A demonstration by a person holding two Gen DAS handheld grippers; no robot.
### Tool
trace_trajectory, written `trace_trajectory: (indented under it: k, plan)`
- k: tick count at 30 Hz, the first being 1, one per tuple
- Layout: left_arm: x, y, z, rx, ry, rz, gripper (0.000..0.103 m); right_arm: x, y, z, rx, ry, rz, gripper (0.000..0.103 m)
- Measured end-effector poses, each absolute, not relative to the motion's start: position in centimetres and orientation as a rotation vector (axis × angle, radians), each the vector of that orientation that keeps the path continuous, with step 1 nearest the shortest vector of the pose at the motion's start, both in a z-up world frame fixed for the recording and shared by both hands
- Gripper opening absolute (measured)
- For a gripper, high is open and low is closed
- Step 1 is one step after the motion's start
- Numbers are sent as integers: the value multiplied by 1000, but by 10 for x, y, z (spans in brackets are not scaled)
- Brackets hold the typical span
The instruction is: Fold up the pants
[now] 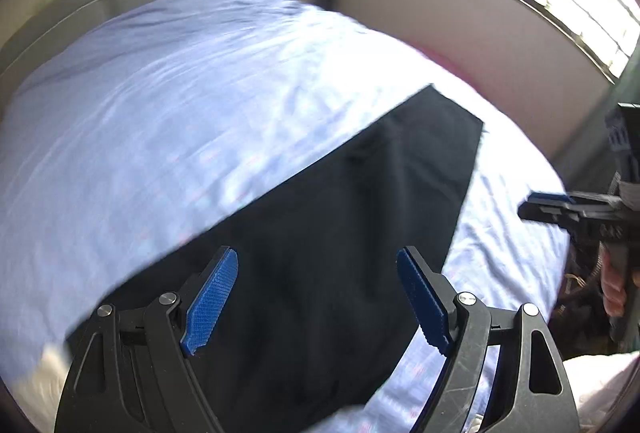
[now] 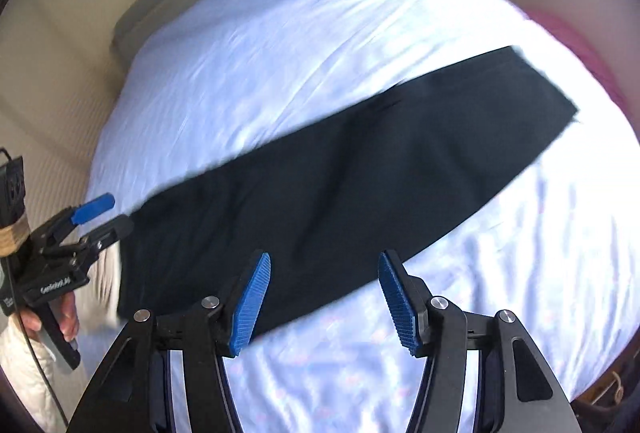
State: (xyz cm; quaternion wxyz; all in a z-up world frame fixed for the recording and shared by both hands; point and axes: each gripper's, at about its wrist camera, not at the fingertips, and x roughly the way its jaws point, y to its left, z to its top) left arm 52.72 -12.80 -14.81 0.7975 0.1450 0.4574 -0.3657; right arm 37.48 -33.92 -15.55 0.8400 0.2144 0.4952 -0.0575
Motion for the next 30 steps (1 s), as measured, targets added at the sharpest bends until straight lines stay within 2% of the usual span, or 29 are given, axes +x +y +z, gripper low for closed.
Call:
trace_trajectory:
  k: [8, 17, 21, 28, 29, 30]
  plan:
    - [590, -236, -185, 392, 1038, -948, 79, 384, -453, -176, 565, 964, -315, 58]
    - [639, -353, -249, 438, 1158, -1098, 71, 398, -514, -242, 646, 1019, -335, 58]
    - [656, -391, -274, 458, 1229, -1123, 58, 401, -534, -265, 697, 1020, -345, 58]
    - [672, -423, -308, 466, 1342, -1124, 56, 407, -563, -286, 741, 1014, -374, 58]
    - [673, -426, -312, 462, 1363, -1126, 54, 408, -566, -288, 743, 1010, -373, 58]
    - [674, -428, -316, 460, 1385, -1124, 45, 409, -568, -290, 742, 1006, -372, 58]
